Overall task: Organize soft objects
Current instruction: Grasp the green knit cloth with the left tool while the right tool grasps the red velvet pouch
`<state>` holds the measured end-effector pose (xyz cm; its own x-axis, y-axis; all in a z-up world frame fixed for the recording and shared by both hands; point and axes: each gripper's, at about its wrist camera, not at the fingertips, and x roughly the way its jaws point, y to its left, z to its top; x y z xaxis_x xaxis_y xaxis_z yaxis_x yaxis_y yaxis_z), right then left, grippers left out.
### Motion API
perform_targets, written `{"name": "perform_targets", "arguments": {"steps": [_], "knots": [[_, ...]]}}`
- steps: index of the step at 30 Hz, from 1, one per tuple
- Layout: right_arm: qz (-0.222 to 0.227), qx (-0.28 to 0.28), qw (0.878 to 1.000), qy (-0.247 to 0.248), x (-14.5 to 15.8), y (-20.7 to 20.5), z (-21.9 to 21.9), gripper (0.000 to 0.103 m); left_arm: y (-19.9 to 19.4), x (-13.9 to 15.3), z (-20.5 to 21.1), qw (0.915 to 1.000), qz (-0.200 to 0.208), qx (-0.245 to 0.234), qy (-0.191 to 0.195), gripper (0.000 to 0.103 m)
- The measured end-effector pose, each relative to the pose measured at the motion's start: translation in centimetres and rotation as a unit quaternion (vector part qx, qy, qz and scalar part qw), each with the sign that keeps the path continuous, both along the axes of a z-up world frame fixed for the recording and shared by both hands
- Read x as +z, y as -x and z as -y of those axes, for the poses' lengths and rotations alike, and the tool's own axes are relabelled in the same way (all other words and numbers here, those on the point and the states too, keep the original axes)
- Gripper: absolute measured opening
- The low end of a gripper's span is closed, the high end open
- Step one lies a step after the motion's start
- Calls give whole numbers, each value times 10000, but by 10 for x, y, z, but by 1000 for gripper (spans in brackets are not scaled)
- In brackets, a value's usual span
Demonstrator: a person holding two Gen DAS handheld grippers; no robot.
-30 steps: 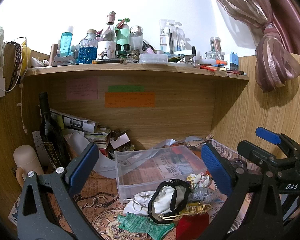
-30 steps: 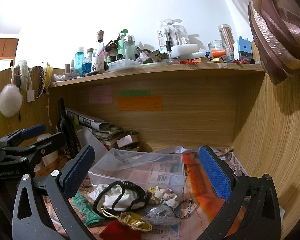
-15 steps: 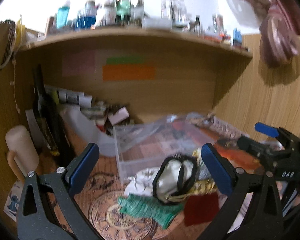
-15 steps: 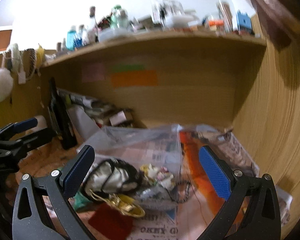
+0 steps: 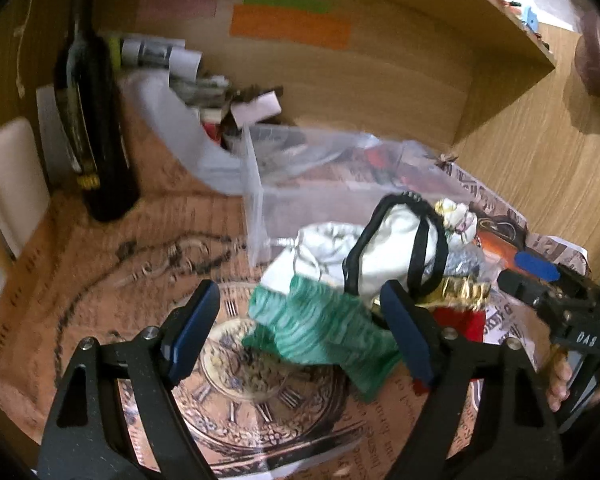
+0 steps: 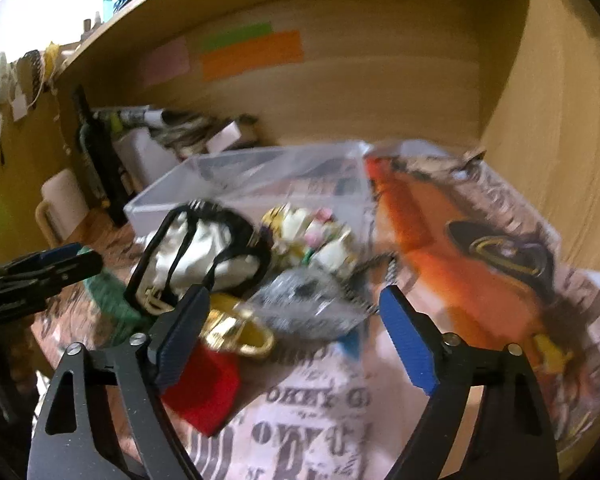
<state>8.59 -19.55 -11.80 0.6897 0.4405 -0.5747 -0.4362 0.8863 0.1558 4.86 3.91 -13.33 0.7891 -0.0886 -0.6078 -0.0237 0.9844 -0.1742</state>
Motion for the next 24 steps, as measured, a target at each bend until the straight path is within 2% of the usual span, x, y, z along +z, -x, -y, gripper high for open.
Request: {"name": "perform_targets", "arguments": {"steps": [1, 3, 5, 6, 10, 12, 14, 17, 18, 20, 24], "knots": [[-50, 45, 10000, -1, -4, 1, -2, 84, -1, -5, -1, 9999, -70, -11, 72, 83], [-169, 124, 9998, -13, -10, -1, -8, 76, -3, -10, 0, 9997, -173, -37, 147, 82], [-376, 213, 9991, -42, -16, -3, -11, 68, -5, -17, 3, 9992, -296, -114, 251, 75], [-456, 262, 9986, -64, -19, -4, -12, 66, -6, -21, 4, 9988, -356, -170, 297, 69], [-601, 388, 9974, -99, -26, 1, -15, 62, -5, -23, 6, 9988, -365, -178, 287, 58], [-670, 500, 9964, -125, -29, 2, -18, 50, -3, -22, 6, 9986, -357, -211, 319, 49], [-730, 590, 9955, -113, -30, 2, -24, 42, -1, -21, 6, 9984, -384, -232, 338, 45], [-663, 617, 9959, -59, -31, 5, -27, 37, 1, -19, 4, 9985, -386, -219, 309, 35], [-640, 614, 9960, -51, -31, 6, -26, 31, 2, -18, 4, 9986, -383, -215, 308, 32], [-621, 643, 9960, -82, -30, 6, -26, 22, 8, -13, 2, 9988, -332, -194, 306, 31], [-509, 687, 9963, -79, -22, 11, -23, 19, 15, -3, 0, 9995, -173, -127, 247, 31]]}}
